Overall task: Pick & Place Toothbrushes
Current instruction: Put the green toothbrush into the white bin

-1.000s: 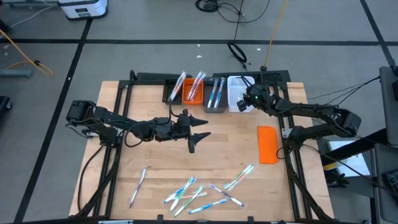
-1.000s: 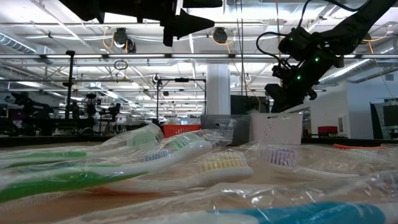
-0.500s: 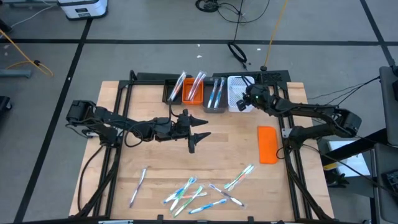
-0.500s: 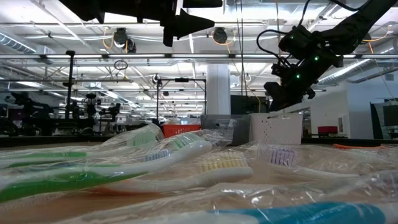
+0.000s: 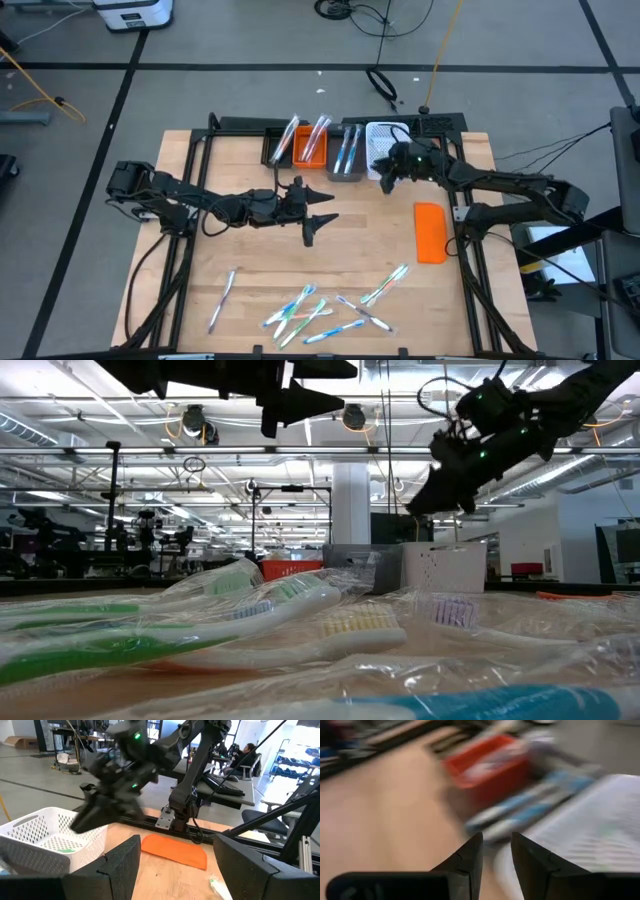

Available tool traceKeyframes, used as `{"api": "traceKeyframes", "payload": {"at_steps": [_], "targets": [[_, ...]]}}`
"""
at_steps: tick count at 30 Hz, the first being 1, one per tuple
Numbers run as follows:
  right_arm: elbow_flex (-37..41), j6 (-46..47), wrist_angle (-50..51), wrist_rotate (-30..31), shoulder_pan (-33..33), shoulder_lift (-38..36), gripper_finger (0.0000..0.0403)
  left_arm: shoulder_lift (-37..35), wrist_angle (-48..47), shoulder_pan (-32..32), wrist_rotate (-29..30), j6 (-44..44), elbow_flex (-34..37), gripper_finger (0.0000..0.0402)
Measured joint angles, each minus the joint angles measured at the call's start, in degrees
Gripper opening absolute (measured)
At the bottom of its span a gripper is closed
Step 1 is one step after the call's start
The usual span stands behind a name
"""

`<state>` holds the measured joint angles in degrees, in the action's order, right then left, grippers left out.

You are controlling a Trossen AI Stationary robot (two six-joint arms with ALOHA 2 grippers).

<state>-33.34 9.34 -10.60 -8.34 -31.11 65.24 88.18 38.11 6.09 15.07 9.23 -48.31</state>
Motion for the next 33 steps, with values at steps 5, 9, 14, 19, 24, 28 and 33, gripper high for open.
{"api": "traceKeyframes", "payload": {"at_steps": [5,9,14,19,24,28,33], "targets": [[0.0,0.4,3.6,-16.3,6.3,-4.0,0.0089,0.0,-0.5,0.0,0.0,0.0,0.0,0.0253],[0.0,2.1,9.0,-22.0,13.8,-6.1,0.0089,0.0,-0.7,0.0,0.0,0.0,0.0,0.0253],[0.0,5.1,16.6,-21.6,25.1,-6.0,0.0089,0.0,-0.7,0.0,0.0,0.0,0.0,0.0253],[0.0,6.8,20.2,-12.9,36.7,-5.4,0.0089,0.0,-0.8,0.0,0.0,-0.1,0.0,0.0253],[0.0,12.1,21.2,-6.3,45.8,-4.0,0.0089,0.0,-0.9,0.0,0.0,-0.1,0.0,0.0253],[0.0,15.9,22.0,-1.4,51.3,-2.1,0.0089,0.0,-1.0,0.0,0.0,-0.1,0.0,0.0253],[0.0,19.7,22.0,2.8,56.4,1.1,0.0089,0.0,-1.1,0.0,0.0,-0.1,0.0,0.0253]]}}
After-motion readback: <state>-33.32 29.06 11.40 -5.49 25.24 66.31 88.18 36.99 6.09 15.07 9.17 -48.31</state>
